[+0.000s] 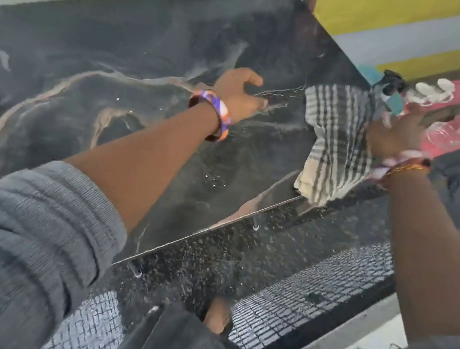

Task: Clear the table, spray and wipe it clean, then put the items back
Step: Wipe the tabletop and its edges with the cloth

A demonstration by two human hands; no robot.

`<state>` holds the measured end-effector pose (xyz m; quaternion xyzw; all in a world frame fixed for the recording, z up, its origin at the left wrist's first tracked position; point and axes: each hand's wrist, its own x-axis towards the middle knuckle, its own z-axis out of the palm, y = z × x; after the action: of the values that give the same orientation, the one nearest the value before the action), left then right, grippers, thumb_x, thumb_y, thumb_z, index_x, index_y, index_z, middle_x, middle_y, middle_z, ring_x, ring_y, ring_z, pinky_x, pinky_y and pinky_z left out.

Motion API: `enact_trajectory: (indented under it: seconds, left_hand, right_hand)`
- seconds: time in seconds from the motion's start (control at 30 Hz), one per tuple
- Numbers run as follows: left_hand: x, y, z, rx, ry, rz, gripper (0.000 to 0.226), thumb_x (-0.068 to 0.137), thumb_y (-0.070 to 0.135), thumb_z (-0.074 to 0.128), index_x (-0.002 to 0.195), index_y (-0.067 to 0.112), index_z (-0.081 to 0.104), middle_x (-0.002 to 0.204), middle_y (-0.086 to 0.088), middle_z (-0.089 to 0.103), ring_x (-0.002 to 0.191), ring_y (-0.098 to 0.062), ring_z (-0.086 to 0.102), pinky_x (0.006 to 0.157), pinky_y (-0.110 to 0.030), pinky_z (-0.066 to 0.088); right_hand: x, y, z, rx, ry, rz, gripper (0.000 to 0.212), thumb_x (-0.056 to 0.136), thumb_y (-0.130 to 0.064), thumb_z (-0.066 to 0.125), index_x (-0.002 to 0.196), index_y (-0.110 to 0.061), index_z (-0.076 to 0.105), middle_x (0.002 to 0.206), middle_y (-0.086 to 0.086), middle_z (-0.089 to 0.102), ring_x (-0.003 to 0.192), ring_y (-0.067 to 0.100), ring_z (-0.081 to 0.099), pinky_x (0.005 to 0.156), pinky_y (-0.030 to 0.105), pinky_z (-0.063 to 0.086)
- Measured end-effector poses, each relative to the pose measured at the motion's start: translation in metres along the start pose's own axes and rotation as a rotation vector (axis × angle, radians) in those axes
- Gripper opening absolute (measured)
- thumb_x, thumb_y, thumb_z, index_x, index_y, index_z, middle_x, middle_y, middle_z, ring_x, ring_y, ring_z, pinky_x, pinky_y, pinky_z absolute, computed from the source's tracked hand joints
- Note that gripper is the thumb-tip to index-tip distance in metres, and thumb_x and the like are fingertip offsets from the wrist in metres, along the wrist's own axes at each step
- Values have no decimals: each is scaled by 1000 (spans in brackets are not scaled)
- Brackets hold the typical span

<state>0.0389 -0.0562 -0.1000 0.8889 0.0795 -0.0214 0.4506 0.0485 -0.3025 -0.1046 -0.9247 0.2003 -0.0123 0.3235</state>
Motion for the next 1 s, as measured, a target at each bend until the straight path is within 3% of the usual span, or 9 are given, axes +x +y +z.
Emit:
enact_trajectory:
  seconds: [0.07, 0.13, 0.23, 0.57, 0.8, 1.0]
  left_hand:
    - [10, -13, 2, 217, 29, 100, 39, 82, 16, 64, 121, 11, 58, 131, -13, 53, 122, -25, 50, 95, -21, 35]
    - [23, -20, 1, 299, 28, 168, 38, 82, 13, 63, 120, 9, 59, 133, -14, 51, 126, -23, 45, 99, -18, 27]
    - [48, -29, -2, 391, -10, 247, 37, 82, 9, 62, 119, 5, 60, 136, -19, 47, 132, -26, 40, 107, -22, 25]
    - [154, -44, 2, 461, 12, 259, 36, 83, 16, 59, 119, 9, 60, 143, -18, 40, 135, -30, 39, 112, -35, 33]
    - [217, -46, -12, 479, 72, 192, 38, 84, 19, 57, 120, 8, 58, 142, -17, 41, 134, -31, 38, 112, -36, 33]
    - [261, -64, -41, 503, 218, 72, 37, 87, 22, 56, 121, 8, 56, 143, -14, 42, 135, -29, 37, 111, -34, 32]
  right_hand:
    - [-3, 8, 24, -216, -27, -138, 75, 88, -45, 48, 145, -7, 20, 149, 22, 28, 138, 41, 25, 112, 50, 25]
    - [-5, 7, 45, -348, -128, -214, 70, 93, -52, 37, 148, -15, 16, 157, 15, 9, 145, 36, 5, 117, 49, 6]
    - [5, 9, 70, -475, -182, -171, 69, 93, -59, 22, 150, -23, 4, 159, 8, -2, 146, 34, -6, 117, 51, -6]
    - [76, -37, 106, -439, -52, 20, 61, 97, -45, 20, 150, -19, 5, 159, 12, -1, 146, 33, -6, 118, 51, -6]
    - [149, -105, 148, -404, -26, -62, 57, 99, -33, 23, 149, -10, 10, 158, 16, 4, 147, 29, 1, 119, 43, 0]
    - [219, -191, 204, -400, -87, -220, 56, 99, -30, 23, 149, -10, 7, 158, 16, 4, 147, 30, 0, 120, 42, 0]
